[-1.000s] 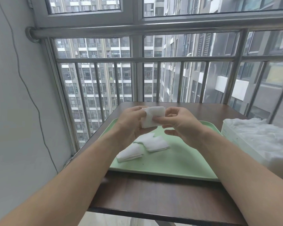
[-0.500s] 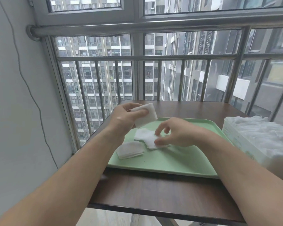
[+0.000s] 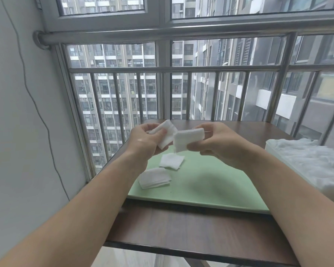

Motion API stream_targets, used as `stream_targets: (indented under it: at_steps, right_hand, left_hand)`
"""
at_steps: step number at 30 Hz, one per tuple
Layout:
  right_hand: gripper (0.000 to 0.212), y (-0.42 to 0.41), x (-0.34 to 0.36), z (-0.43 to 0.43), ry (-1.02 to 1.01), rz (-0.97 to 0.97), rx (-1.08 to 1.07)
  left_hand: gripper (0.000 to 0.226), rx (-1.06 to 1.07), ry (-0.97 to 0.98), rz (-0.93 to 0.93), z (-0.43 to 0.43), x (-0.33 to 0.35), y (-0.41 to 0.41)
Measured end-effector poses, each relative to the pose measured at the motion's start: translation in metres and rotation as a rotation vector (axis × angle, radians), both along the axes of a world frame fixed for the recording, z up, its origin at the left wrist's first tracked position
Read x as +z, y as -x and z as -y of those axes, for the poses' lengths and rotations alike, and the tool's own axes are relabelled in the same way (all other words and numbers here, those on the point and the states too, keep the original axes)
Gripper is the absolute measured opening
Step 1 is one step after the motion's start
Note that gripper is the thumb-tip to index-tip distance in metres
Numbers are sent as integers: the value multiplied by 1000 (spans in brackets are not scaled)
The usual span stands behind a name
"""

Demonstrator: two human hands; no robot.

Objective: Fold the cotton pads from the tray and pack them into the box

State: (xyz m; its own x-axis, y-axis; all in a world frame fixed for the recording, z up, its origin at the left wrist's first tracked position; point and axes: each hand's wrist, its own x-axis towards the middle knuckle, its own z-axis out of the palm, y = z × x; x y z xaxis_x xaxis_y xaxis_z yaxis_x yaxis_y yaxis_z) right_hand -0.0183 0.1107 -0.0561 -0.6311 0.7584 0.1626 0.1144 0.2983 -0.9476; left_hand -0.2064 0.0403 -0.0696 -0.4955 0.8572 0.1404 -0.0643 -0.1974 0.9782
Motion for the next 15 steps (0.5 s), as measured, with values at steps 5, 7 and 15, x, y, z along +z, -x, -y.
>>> stream_targets:
  at_steps: [5,7,15]
  right_hand:
    - [26,-2,2,-1,38,-95,65]
    - [23,-1,2,0,33,-84,66]
    - [24,3,-3,-1,50,-61,-13]
  left_hand:
    - [21,-78,66,-119,0,-2,-4]
    - [20,-135,67,-158,1,-1,-6]
    - [17,-321,-14,-123,5,2,-11]
